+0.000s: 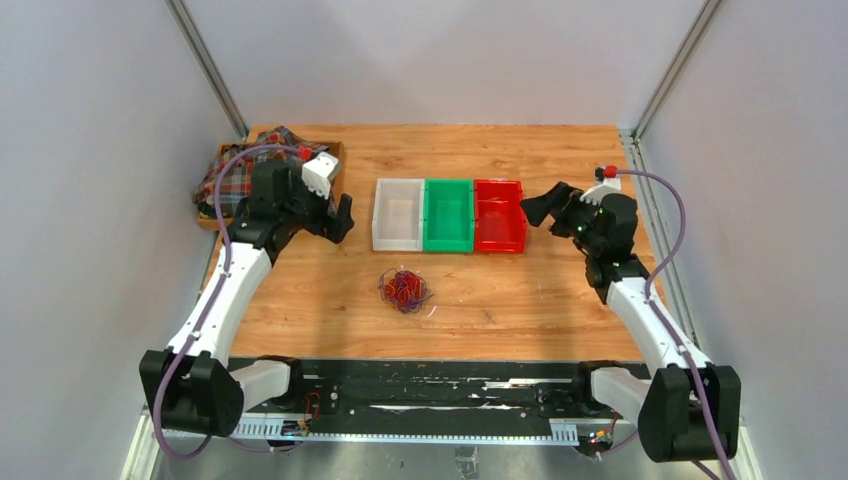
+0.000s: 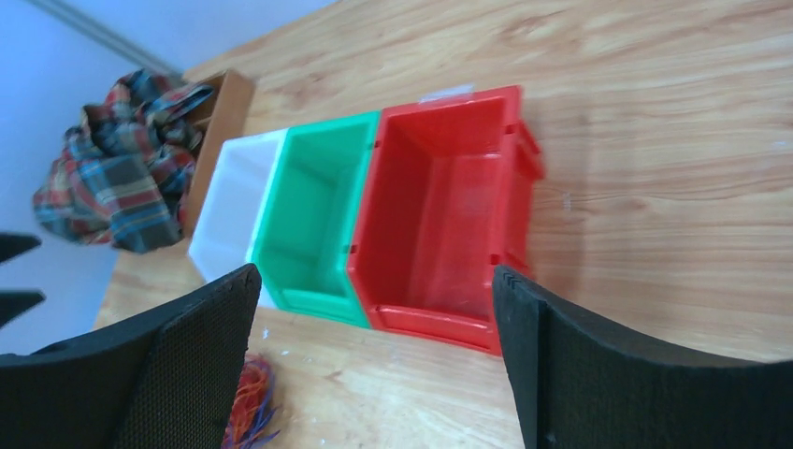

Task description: Untangle the cables

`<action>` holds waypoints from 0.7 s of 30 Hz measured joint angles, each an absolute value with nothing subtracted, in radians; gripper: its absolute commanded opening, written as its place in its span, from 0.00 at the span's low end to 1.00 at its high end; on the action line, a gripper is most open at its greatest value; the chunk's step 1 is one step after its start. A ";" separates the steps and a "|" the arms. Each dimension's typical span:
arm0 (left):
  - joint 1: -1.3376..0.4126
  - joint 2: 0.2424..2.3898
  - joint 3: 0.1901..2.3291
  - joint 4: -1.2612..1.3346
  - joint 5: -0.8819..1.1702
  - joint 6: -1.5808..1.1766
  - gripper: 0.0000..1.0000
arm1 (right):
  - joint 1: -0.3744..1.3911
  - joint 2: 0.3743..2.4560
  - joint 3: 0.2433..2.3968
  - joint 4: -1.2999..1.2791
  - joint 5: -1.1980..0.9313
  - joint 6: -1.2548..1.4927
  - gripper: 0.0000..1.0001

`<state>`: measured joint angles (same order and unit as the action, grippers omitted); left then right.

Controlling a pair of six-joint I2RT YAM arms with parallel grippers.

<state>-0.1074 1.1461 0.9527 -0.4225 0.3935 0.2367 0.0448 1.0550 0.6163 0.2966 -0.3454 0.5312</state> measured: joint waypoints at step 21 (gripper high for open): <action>-0.275 1.388 0.987 -0.644 0.544 0.328 0.99 | 0.848 1.289 0.783 0.022 -0.166 0.390 0.68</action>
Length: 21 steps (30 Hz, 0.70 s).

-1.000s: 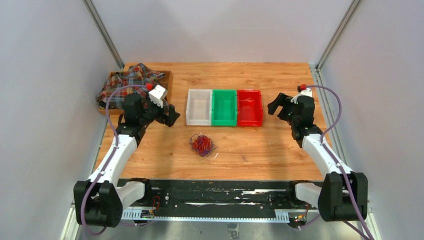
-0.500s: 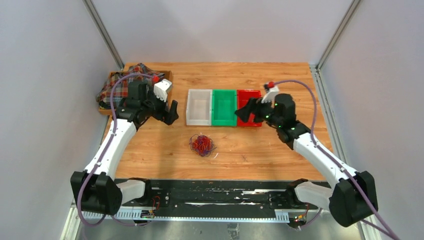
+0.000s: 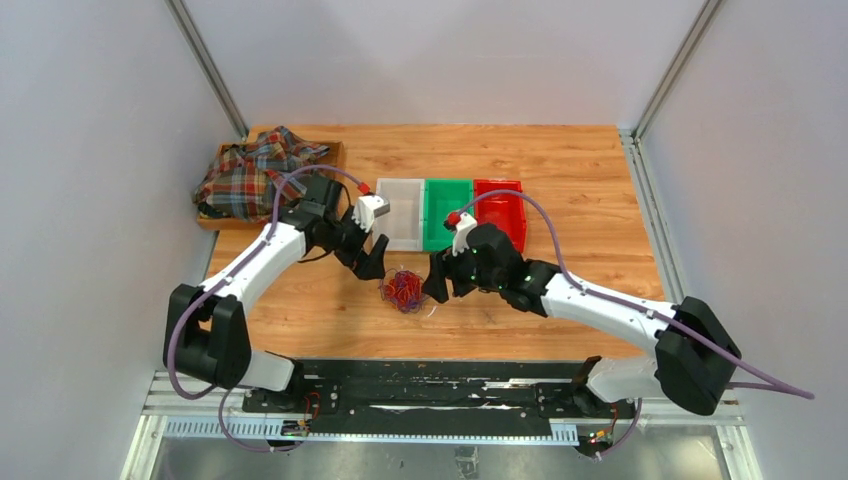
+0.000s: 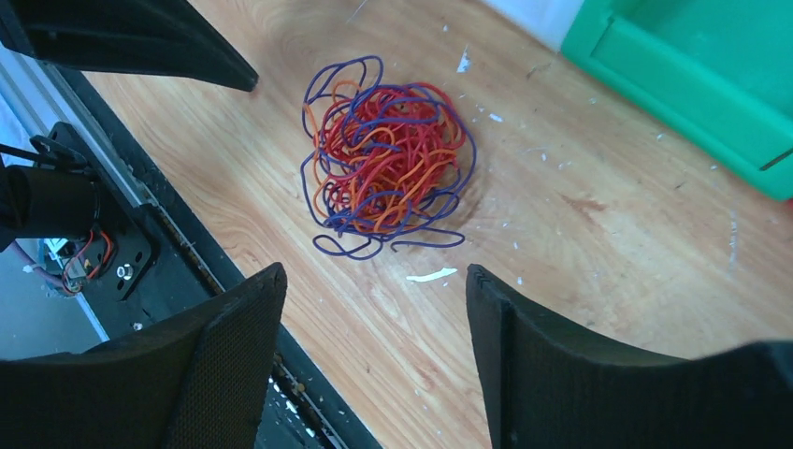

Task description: Untangle the cables

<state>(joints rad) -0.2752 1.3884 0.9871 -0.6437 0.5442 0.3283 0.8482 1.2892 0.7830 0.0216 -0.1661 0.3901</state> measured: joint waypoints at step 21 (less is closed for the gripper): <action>-0.453 1.535 1.008 -0.767 0.540 0.640 0.63 | 0.888 1.134 0.733 -0.027 -0.086 0.446 0.53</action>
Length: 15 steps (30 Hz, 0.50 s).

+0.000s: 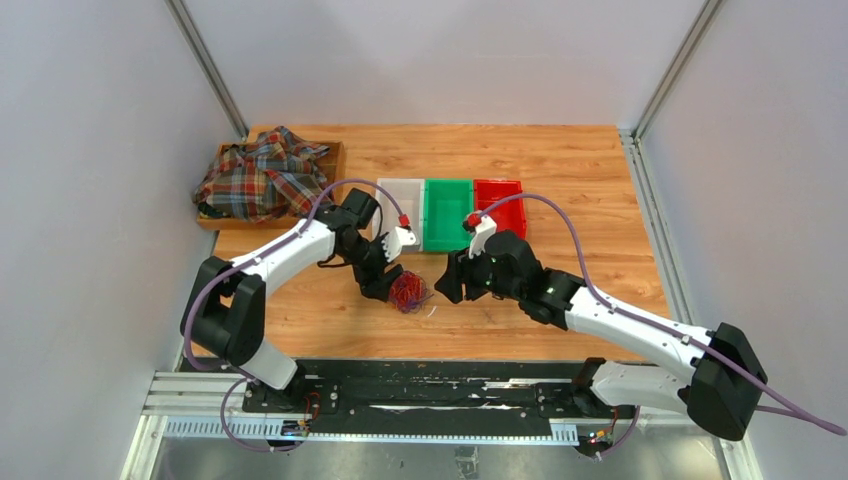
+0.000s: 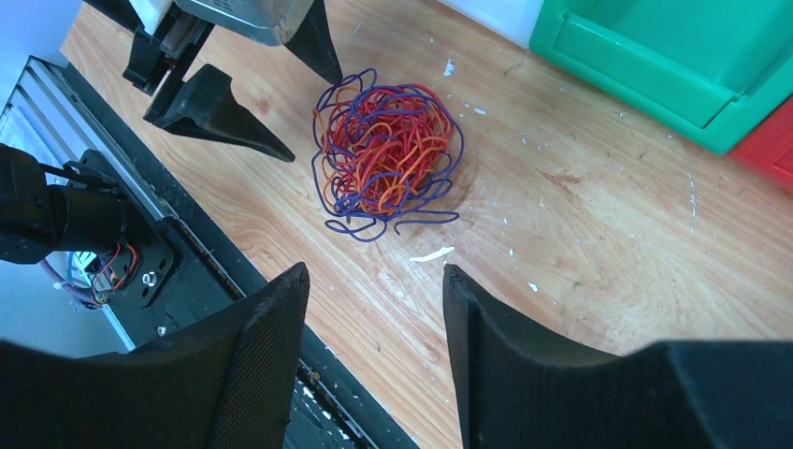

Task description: Untangle the cables

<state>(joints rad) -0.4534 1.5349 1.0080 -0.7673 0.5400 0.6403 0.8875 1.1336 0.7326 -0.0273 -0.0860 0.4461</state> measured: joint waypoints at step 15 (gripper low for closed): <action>-0.482 1.545 1.070 -0.782 0.508 0.673 0.08 | 0.888 1.122 0.722 -0.031 -0.077 0.459 0.41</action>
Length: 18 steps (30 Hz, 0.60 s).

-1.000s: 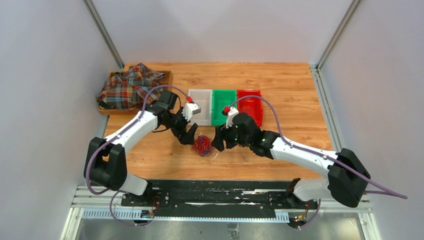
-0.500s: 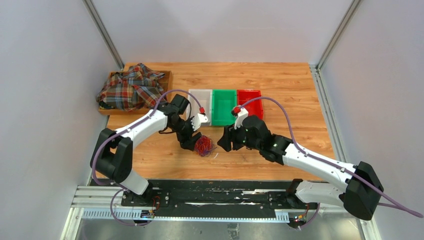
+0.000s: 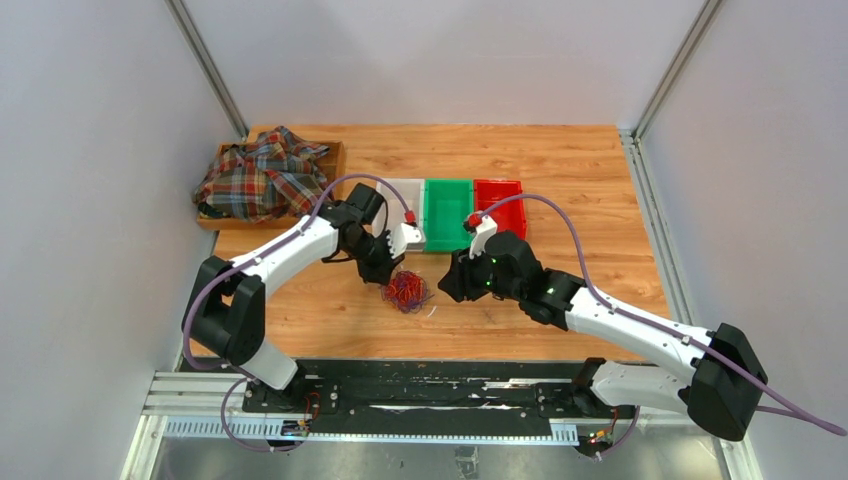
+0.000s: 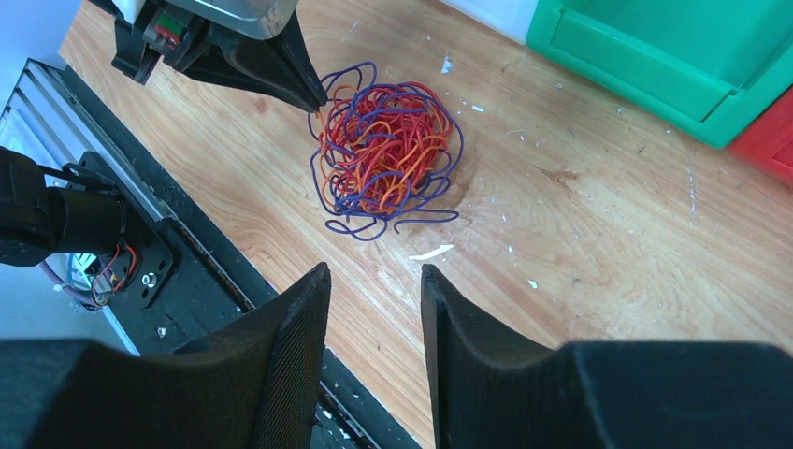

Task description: Untangle the cables

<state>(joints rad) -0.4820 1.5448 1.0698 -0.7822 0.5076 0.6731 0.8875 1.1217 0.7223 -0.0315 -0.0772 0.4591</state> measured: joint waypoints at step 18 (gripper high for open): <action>-0.520 1.573 1.091 -0.819 0.476 0.714 0.31 | 0.888 1.031 0.683 -0.061 -0.124 0.495 0.44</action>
<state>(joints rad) -0.5201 1.5730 1.0908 -0.8188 0.4759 0.7136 0.8875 1.0309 0.6834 -0.0608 -0.1242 0.4946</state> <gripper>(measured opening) 0.349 0.443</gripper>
